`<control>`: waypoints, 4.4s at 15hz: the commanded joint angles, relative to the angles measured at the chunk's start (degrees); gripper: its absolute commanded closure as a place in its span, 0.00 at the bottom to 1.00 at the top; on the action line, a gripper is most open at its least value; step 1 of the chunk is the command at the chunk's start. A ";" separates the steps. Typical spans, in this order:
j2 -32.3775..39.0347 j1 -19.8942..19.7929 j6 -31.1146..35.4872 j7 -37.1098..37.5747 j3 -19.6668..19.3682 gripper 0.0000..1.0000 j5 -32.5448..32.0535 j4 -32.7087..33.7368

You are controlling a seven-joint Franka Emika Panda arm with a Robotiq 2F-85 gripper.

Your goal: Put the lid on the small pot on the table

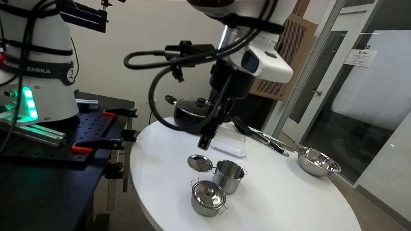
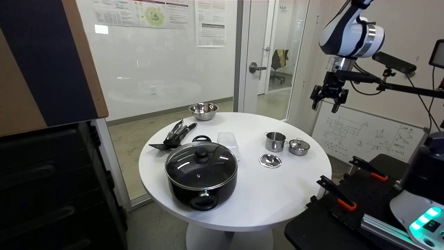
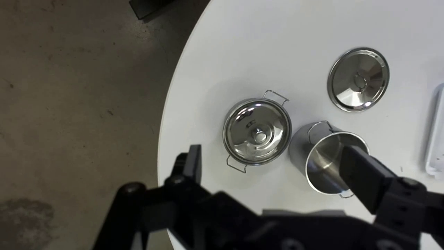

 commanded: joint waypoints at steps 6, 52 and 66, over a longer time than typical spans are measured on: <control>17.27 -1.69 4.76 4.32 4.82 0.00 3.10 10.89; 33.27 -2.39 8.16 12.60 9.97 0.00 2.01 18.40; 33.00 -2.20 8.36 12.53 10.82 0.98 1.91 18.96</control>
